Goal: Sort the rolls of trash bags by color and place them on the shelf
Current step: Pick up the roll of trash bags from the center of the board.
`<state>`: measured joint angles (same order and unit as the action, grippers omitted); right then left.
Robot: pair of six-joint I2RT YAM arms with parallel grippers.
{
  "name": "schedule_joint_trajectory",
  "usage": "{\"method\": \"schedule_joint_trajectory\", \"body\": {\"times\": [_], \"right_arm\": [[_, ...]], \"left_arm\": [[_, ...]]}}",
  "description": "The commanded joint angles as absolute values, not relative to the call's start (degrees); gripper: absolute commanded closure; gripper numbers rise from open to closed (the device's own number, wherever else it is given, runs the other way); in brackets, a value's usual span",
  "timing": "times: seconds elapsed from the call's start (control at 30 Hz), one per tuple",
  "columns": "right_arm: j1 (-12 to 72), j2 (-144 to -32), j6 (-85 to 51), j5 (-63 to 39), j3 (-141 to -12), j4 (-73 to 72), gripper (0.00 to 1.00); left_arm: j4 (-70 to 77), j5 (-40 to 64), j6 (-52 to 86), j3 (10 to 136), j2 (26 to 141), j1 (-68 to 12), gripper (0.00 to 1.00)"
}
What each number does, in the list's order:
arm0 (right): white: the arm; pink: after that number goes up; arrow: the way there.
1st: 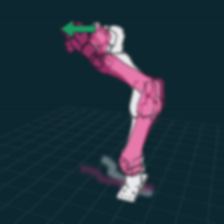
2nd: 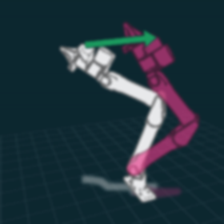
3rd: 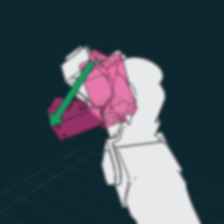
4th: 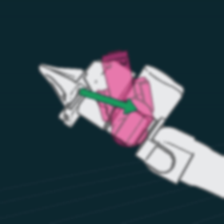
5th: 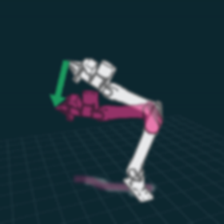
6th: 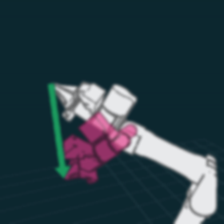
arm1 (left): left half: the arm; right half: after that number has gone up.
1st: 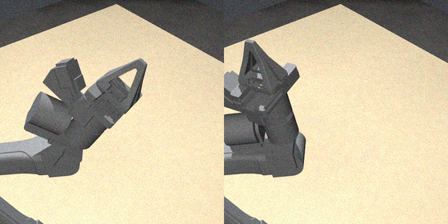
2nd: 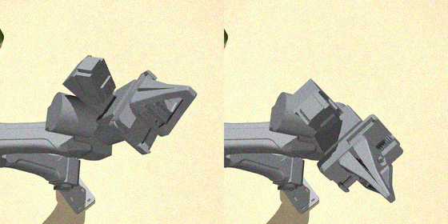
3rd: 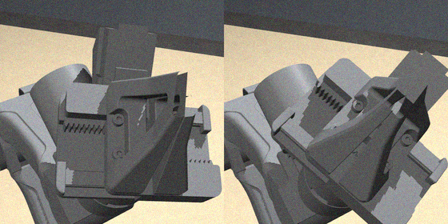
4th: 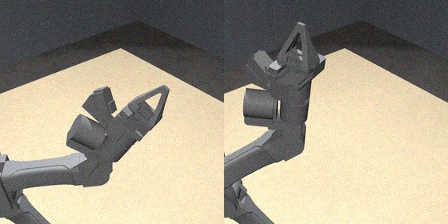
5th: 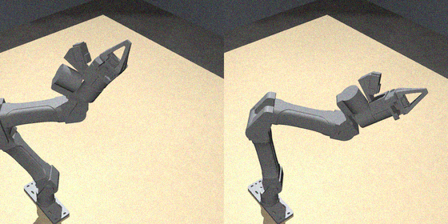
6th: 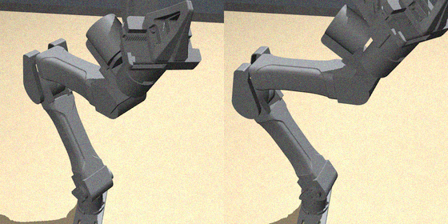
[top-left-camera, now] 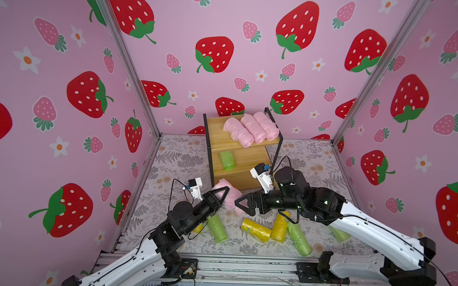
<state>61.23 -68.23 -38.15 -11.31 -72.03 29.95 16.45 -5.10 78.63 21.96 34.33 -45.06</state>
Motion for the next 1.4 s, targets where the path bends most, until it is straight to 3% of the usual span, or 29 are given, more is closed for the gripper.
{"method": "schedule_joint_trajectory", "body": {"times": [0.0,0.37,0.6,0.93,0.97,1.0,1.07,1.1,1.37], "right_arm": [[61.68,-67.00,-41.83,-10.39,-67.75,21.97,0.02],[63.45,-72.46,-43.59,-10.18,-65.48,14.87,0.03],[63.69,-75.13,-43.07,-13.27,-68.19,13.53,0.18],[63.81,-75.51,-43.07,-13.99,-69.11,13.52,0.91],[63.81,-75.37,-43.07,-13.66,-69.44,13.77,0.98],[63.86,-75.33,-42.78,-13.14,-69.72,14.15,1.00],[63.82,-74.73,-41.86,-11.59,-70.98,15.35,1.00],[63.77,-74.39,-41.15,-10.61,-71.90,16.28,1.00],[63.79,-73.93,-34.97,-2.89,-81.65,26.17,1.00]], "left_arm": [[19.19,-10.55,84.86,21.81,32.60,-45.14,1.00],[17.41,-11.58,87.45,22.50,30.35,-45.16,1.00],[18.32,-11.68,87.80,21.98,30.32,-45.17,1.00],[17.85,-12.30,87.28,21.70,28.69,-45.13,1.00],[17.27,-12.16,86.84,22.08,28.53,-45.17,0.87],[15.71,-12.15,86.53,22.70,28.25,-45.17,0.63],[7.15,-12.66,85.01,26.23,27.29,-45.15,0.06],[3.21,-12.95,83.03,28.30,26.92,-45.13,0.00],[-25.62,-20.46,66.02,47.17,24.02,-45.15,0.00]]}}
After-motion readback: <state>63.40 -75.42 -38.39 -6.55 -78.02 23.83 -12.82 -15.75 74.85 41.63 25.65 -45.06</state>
